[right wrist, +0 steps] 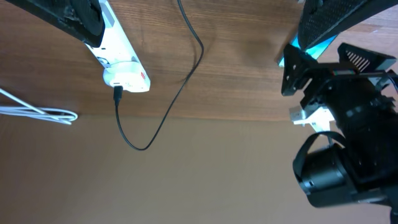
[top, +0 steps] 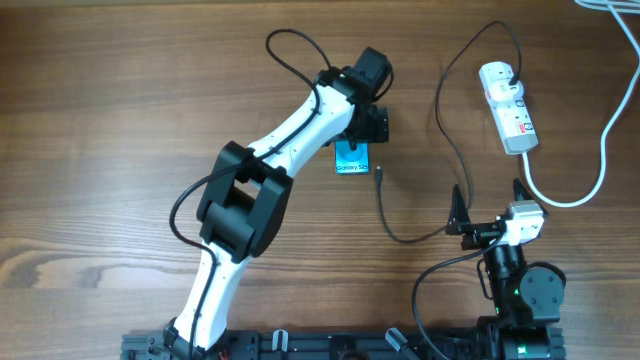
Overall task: Plug charger to phone and switch on socket
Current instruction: 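Lower the left gripper onto the phone's top edge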
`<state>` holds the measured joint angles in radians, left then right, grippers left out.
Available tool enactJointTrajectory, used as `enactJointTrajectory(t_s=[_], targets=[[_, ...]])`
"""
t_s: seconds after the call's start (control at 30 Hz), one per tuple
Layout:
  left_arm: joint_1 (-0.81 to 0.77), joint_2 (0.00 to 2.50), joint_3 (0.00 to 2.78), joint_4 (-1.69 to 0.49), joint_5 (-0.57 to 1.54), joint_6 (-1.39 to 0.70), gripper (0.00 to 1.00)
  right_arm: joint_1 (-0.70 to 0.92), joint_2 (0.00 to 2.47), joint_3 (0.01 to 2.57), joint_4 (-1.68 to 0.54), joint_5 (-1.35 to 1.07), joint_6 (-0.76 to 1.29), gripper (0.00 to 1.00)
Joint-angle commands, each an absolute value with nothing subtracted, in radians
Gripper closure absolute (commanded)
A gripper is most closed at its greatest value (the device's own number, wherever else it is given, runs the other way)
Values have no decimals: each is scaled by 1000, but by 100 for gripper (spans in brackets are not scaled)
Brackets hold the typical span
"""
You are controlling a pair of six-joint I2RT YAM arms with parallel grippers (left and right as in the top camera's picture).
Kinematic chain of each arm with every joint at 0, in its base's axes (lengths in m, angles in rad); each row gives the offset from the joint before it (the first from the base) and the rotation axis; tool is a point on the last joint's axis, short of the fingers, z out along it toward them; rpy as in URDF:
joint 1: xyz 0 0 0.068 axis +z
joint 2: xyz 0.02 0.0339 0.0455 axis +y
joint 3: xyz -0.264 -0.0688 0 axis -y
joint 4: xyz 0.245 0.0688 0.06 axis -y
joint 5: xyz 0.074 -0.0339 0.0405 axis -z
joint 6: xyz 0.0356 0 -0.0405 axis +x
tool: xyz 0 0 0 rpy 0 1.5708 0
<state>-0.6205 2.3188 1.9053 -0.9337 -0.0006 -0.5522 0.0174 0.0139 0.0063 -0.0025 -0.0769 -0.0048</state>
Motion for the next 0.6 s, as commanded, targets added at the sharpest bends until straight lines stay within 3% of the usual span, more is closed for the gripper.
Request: enactJointTrajectory(t_s=[0.0, 0.57], targets=[[-622, 2354, 1911, -933, -25, -554, 0, 19, 5, 6, 1, -63, 1, 0], [-653, 2359, 1911, -937, -121, -569, 0, 19, 5, 6, 1, -63, 1, 0]])
